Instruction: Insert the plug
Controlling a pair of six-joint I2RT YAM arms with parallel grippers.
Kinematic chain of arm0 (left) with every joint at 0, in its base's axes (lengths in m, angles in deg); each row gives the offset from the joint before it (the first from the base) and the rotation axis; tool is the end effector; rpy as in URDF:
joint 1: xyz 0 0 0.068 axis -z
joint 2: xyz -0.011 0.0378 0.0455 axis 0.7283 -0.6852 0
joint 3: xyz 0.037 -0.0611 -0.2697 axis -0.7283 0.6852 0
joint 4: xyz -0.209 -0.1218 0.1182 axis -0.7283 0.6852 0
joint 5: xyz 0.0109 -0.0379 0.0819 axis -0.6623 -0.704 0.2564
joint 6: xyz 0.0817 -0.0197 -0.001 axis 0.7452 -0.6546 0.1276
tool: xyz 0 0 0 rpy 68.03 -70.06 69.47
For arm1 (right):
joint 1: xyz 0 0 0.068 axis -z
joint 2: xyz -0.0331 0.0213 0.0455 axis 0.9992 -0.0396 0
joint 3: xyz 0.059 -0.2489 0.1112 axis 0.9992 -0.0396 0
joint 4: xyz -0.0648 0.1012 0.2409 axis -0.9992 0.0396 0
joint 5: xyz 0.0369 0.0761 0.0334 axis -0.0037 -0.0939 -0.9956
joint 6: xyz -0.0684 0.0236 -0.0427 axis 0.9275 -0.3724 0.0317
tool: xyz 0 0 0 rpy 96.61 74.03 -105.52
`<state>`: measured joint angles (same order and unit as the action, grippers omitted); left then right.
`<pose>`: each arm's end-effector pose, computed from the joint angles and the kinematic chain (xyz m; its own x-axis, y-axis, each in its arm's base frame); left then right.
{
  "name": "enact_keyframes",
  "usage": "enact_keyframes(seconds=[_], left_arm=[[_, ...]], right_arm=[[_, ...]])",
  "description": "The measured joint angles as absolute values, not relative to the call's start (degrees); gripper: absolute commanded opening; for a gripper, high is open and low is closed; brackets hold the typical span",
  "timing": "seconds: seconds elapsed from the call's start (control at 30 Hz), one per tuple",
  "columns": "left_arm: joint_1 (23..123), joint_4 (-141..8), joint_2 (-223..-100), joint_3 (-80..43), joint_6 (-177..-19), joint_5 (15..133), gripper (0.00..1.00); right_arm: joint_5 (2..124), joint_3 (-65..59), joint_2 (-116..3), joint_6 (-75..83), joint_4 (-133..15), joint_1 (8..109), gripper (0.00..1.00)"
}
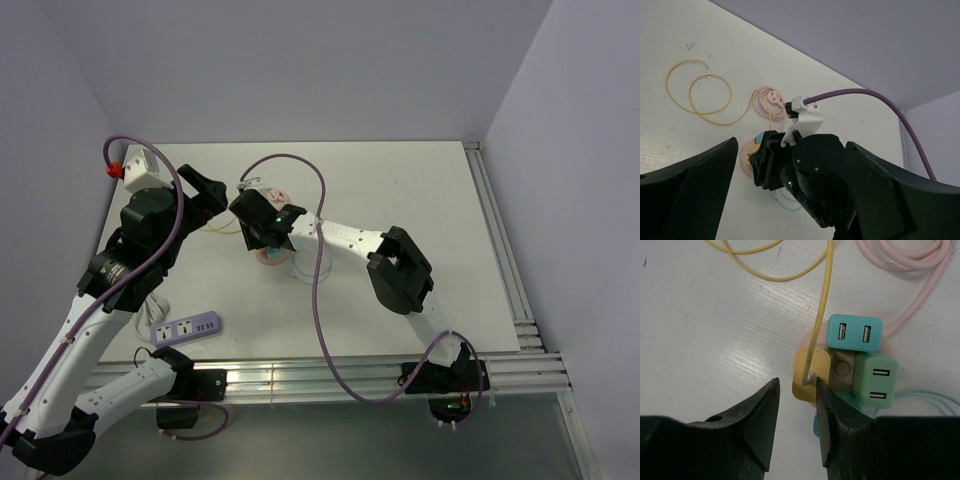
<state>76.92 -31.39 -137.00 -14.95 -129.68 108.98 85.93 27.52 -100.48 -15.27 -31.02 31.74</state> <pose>0.1964 -0.0762 0.4202 -0.2211 -0.5809 -0.7834 -0.1025 0.8127 -0.5736 0.3137 0.4295 0.2054 -0.6753 -0.2445 -0.6958 -0.4448 0.8876 0.1199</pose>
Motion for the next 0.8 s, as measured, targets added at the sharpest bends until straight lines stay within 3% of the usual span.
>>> enact_keyframes(seconds=[0.8], left_arm=[[76.92,-33.73,-136.39,-14.10,-128.84,107.69,0.92]], right_arm=[[88.94,29.68,-102.60,-13.98,-30.60,32.01,0.41]])
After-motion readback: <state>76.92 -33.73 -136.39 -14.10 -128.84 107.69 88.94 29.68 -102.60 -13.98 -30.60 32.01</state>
